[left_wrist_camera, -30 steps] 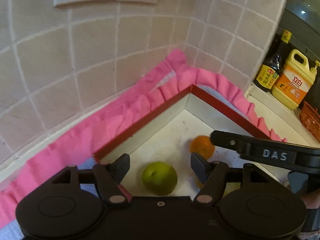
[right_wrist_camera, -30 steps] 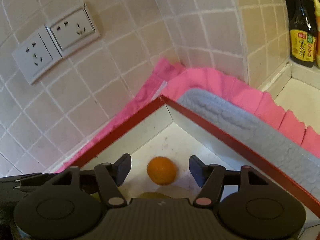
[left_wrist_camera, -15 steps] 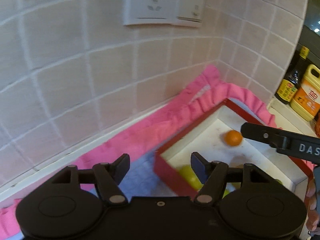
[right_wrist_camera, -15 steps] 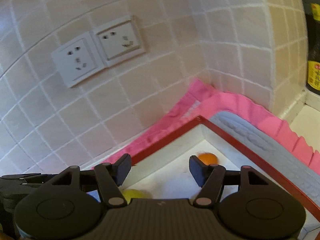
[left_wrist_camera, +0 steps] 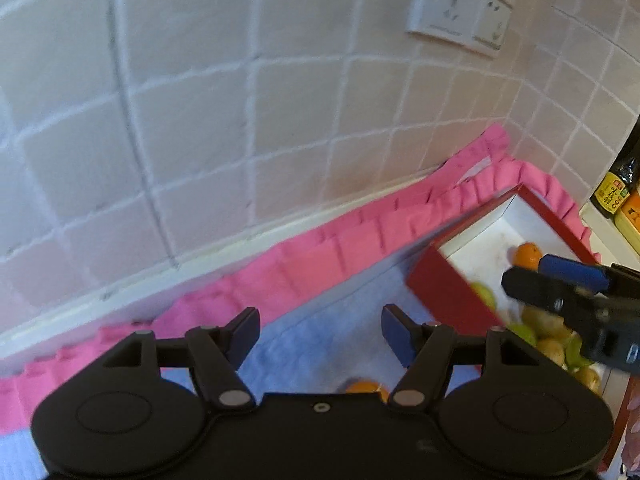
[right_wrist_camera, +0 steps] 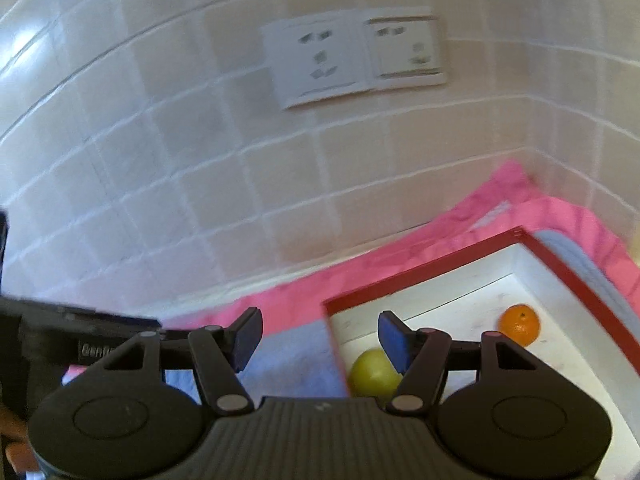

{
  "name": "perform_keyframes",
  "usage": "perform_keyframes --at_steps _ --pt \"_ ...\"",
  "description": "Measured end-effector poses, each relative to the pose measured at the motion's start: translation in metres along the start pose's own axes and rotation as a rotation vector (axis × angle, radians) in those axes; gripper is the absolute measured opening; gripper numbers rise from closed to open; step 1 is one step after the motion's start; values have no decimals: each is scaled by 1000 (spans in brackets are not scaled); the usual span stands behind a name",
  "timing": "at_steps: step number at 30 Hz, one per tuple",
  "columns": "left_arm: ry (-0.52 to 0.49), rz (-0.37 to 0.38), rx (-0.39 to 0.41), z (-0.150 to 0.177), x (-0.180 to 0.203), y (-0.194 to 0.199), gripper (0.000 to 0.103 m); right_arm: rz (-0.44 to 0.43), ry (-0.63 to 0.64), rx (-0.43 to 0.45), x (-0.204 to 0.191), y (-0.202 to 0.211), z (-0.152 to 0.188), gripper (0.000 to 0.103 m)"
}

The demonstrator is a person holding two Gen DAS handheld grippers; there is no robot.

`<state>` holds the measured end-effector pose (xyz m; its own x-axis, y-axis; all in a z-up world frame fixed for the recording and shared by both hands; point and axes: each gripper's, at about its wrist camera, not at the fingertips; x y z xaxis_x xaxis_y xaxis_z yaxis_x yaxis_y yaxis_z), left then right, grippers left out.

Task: Organize fruits
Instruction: 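Grasp a mandarin with left gripper while right grasps another mandarin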

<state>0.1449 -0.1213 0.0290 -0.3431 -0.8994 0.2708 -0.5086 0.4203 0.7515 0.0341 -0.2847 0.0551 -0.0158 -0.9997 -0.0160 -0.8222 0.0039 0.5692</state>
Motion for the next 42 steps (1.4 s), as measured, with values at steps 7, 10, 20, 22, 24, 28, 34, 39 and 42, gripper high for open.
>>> perform_keyframes --at_steps 7,10,20,22,24,28,34,39,42 --pt "94 37 -81 16 -27 -12 80 -66 162 -110 -43 -19 23 63" --pt "128 50 -104 22 -33 -17 80 -77 216 -148 -57 -26 34 63" --pt "138 119 -166 40 -24 -35 80 -100 246 -238 -80 -43 65 60" --pt "143 128 -174 41 -22 -39 80 -101 243 -246 -80 -44 69 60" --pt "147 131 -183 41 -20 -43 80 -98 240 -249 -80 -46 71 60" --pt "144 142 -194 43 -17 -48 77 -89 229 -239 -79 -49 74 59" --pt "151 156 -211 45 -18 -52 59 -83 208 -209 -78 -48 76 54" --pt "158 162 -218 45 -19 -55 53 -69 183 -192 -76 -47 78 41" --pt "151 167 -215 47 -17 -54 46 -74 163 -186 -72 -47 78 40"
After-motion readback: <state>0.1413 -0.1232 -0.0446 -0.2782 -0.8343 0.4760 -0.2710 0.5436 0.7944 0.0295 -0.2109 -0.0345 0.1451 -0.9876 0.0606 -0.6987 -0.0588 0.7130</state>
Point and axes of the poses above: each gripper's, at about its wrist camera, not at the fingertips, and y roughly against the way its jaws point, x to its right, z to its underside, and after that the axes turned 14 degrees about y, right-handed
